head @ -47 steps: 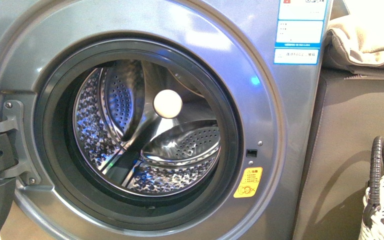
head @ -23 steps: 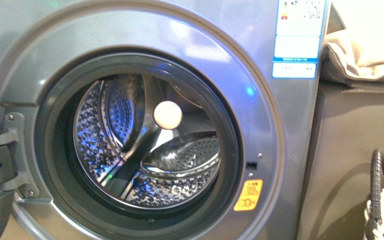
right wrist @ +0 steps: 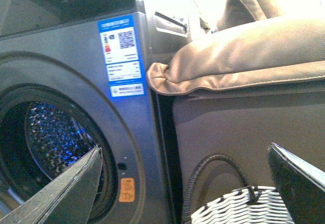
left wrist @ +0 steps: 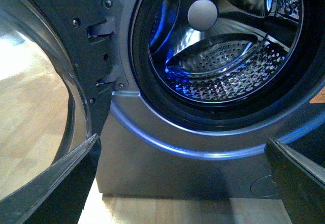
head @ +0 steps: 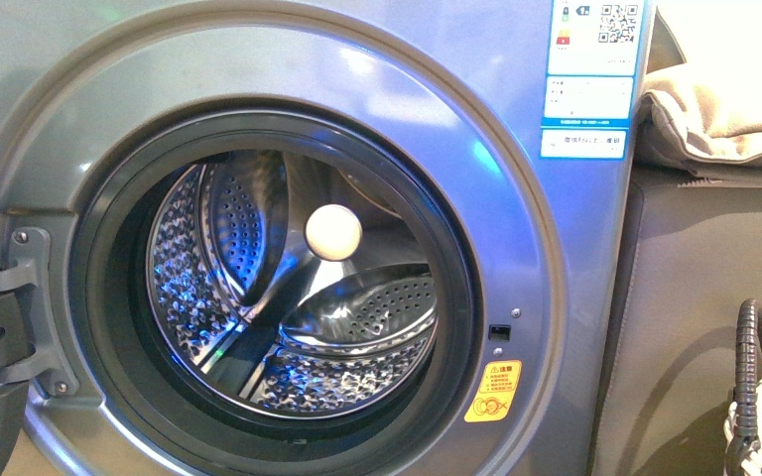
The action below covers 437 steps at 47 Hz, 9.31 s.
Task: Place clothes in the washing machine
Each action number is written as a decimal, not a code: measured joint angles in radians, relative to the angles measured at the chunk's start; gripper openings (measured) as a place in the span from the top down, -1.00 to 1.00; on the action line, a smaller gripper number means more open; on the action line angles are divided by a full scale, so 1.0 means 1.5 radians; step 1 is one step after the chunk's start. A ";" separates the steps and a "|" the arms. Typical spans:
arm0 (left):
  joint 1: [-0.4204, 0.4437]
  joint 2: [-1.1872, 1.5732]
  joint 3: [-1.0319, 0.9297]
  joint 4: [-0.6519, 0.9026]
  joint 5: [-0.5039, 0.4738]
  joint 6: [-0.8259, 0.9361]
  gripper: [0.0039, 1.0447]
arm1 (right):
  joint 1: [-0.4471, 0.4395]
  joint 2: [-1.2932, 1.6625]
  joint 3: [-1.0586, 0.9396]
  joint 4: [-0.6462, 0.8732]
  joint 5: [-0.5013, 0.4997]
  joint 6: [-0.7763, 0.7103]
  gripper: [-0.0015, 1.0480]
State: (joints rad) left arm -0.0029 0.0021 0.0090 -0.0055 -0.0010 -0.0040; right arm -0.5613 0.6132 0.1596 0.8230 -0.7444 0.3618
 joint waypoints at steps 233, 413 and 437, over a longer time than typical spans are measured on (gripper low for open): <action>0.000 0.000 0.000 0.000 0.000 0.000 -0.88 | -0.008 0.669 0.294 -0.134 0.128 -0.257 0.94; 0.000 -0.001 0.000 0.000 0.001 0.000 -0.88 | 0.786 0.725 1.400 -0.815 0.335 -0.213 0.94; 0.153 0.133 0.001 0.234 0.299 -0.139 -0.88 | 0.787 0.725 1.400 -0.815 0.335 -0.213 0.94</action>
State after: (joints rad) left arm 0.2264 0.2012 0.0105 0.3454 0.4469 -0.2123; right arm 0.6186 1.7008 2.2601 -0.3988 -0.2420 0.0425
